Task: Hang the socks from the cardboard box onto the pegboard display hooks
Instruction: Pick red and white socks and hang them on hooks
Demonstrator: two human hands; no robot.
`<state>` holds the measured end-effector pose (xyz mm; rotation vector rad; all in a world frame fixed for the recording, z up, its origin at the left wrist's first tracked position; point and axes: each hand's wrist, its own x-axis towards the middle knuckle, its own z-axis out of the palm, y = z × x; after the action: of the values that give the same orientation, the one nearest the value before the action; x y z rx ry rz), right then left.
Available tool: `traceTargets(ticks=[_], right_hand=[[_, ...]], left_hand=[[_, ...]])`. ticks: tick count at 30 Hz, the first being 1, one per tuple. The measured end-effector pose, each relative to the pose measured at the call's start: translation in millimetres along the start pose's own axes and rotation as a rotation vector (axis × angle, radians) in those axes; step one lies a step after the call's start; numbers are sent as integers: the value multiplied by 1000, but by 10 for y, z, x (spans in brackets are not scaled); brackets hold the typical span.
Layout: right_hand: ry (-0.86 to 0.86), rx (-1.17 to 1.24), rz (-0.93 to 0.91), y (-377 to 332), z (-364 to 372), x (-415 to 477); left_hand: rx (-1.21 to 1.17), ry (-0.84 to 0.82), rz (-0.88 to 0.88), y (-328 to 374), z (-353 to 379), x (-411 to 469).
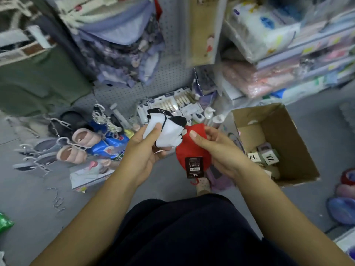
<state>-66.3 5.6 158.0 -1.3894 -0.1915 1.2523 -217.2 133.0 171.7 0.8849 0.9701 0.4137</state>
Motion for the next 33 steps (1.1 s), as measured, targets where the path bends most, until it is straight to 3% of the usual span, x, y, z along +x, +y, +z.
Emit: traceTargets(ticks=[9, 14, 19, 21, 23, 27, 30, 33], right_hand=[[-20, -40, 8, 215, 928, -80], [7, -52, -66, 225, 1171, -143], [147, -196, -286, 226, 1244, -113], [172, -306, -391, 182, 1227, -126], [142, -388, -450, 119, 1206, -166], [15, -427, -507, 18, 1176, -235], [-49, -434, -540, -53, 1185, -281], [-62, -433, -569, -141, 1193, -328]], left_hand=[[28, 22, 216, 17, -682, -412], [71, 233, 302, -25, -880, -498], [-102, 395, 97, -3, -1026, -427], [21, 468, 46, 5, -1098, -406], [209, 522, 146, 30, -1127, -432], [565, 369, 562, 187, -1014, -498], [592, 114, 541, 293, -884, -500], [666, 68, 516, 333, -871, -464]])
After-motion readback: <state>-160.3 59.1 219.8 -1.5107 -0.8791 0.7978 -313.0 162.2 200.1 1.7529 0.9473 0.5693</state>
